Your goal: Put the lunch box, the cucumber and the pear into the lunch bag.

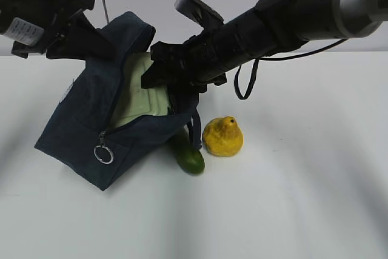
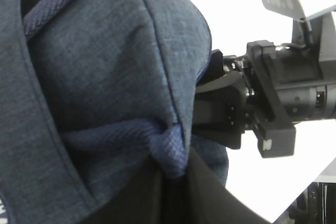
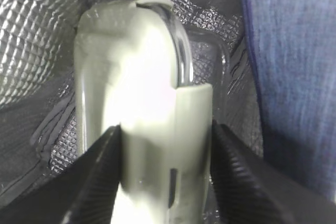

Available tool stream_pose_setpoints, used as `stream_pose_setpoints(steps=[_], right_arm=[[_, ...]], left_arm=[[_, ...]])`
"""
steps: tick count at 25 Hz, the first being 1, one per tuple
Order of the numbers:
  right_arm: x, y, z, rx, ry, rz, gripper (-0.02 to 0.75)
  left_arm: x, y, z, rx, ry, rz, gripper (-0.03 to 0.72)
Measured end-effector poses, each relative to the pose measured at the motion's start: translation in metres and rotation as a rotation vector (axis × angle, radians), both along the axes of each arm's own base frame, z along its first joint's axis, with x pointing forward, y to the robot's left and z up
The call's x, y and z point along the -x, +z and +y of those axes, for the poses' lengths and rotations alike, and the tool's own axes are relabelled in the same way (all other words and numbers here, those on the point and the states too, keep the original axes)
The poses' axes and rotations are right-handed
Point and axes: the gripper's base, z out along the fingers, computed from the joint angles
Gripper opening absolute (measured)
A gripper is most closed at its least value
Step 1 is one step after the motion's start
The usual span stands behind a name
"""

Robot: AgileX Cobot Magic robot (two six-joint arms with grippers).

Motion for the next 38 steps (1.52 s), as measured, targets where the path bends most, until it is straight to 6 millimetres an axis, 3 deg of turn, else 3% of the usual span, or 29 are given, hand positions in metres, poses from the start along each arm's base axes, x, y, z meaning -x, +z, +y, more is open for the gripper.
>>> stream_pose_setpoints(steps=[18,24,32,38], right_arm=[[0.002,0.001,-0.001,0.050,0.053,-0.015,0.415],[0.002,0.031,-0.004,0.114,0.101,-0.132,0.413],[0.015,0.049,-0.034,0.420,0.190,-0.183,0.317],[0.025,0.051,-0.052,0.618,0.230,-0.126,0.304]], left_arm=[[0.000,-0.001,0.000,-0.011,-0.010,-0.003,0.003],[0.000,-0.003,0.002,-0.050,-0.021,-0.011,0.003],[0.000,-0.006,0.005,-0.109,-0.036,-0.022,0.003],[0.000,-0.008,0.009,-0.162,-0.038,-0.022,0.003]])
